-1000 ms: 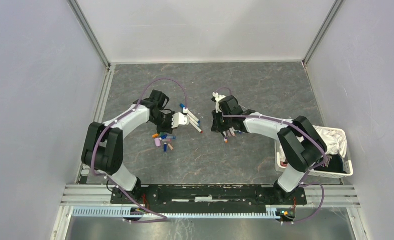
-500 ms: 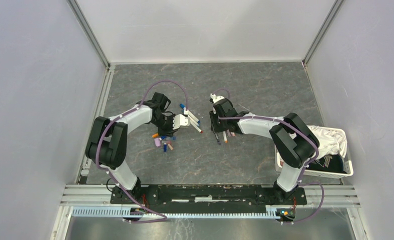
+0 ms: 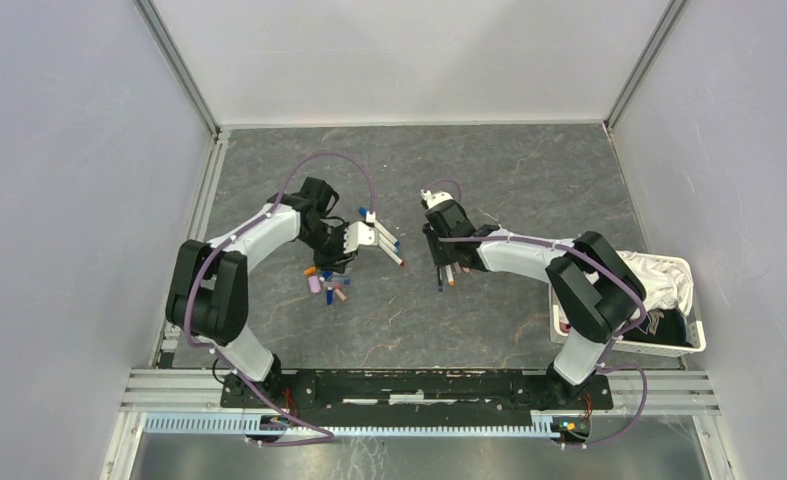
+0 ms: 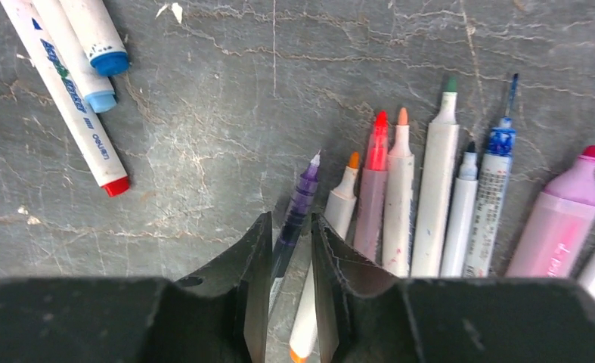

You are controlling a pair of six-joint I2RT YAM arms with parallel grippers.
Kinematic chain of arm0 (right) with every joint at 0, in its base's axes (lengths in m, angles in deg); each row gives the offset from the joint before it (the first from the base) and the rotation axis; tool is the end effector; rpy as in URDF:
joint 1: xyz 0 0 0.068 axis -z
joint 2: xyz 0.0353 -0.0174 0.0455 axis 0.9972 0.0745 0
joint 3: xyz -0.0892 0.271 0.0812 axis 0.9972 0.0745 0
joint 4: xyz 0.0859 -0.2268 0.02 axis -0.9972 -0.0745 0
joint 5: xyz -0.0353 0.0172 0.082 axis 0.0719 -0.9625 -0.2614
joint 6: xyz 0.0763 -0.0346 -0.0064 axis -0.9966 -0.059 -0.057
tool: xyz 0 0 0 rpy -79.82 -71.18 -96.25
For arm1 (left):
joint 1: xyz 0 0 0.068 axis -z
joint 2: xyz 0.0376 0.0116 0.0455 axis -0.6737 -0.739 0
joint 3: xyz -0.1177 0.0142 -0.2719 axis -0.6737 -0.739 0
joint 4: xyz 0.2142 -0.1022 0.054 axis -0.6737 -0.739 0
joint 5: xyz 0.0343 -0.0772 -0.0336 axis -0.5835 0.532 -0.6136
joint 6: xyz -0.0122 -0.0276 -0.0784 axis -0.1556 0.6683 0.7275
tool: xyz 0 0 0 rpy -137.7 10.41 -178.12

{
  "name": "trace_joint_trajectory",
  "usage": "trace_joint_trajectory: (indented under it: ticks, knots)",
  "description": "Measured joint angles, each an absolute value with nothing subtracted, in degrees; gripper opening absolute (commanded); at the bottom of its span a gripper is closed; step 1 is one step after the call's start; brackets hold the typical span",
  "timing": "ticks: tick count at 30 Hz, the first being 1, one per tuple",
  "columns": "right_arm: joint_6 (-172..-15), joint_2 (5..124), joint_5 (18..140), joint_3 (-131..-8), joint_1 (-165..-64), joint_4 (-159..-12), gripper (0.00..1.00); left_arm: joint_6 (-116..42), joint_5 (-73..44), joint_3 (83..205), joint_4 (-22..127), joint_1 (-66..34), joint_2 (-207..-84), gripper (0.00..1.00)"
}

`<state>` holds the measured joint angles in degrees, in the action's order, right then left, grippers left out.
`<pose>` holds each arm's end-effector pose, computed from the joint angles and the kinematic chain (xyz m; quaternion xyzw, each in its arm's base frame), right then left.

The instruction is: Open the pen caps

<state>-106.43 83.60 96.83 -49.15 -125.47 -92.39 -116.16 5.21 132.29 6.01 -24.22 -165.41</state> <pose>0.2876 0.2221 0.1673 -0.1345 0.9325 0.0879 0.3234 0.2652 -0.1234 0.1856 0.6762 0.6899 -0.1809 0.1842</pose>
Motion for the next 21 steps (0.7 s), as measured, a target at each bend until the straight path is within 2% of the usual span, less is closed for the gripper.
trace_joint_trajectory:
  ticks: [9, 13, 14, 16, 18, 21]
  knots:
    - [-101.9, 82.9, 99.0, -57.0, -126.2, -96.6, 0.53, -113.8, 9.2, 142.6, -1.6, -24.2, -158.5, 0.55]
    - [-99.5, 85.7, 95.9, -64.9, -126.2, -95.7, 0.55, -110.1, 10.2, 147.7, -4.1, -24.3, -154.6, 0.58]
    - [-98.9, 87.0, 94.8, -66.8, -126.2, -95.7, 0.55, -109.5, 10.3, 148.5, -4.4, -24.3, -153.8, 0.65]
    - [-97.8, 90.9, 92.5, -71.8, -126.2, -95.4, 0.52, -107.8, 10.2, 150.0, -5.0, -24.5, -151.7, 0.68]
    - [-96.7, 95.4, 90.6, -76.6, -126.2, -95.5, 0.45, -106.4, 10.2, 150.4, -5.2, -25.0, -149.6, 0.81]
    - [-95.3, 101.6, 88.3, -82.2, -126.2, -96.0, 0.36, -104.1, 10.2, 150.3, -5.2, -26.0, -147.0, 0.83]
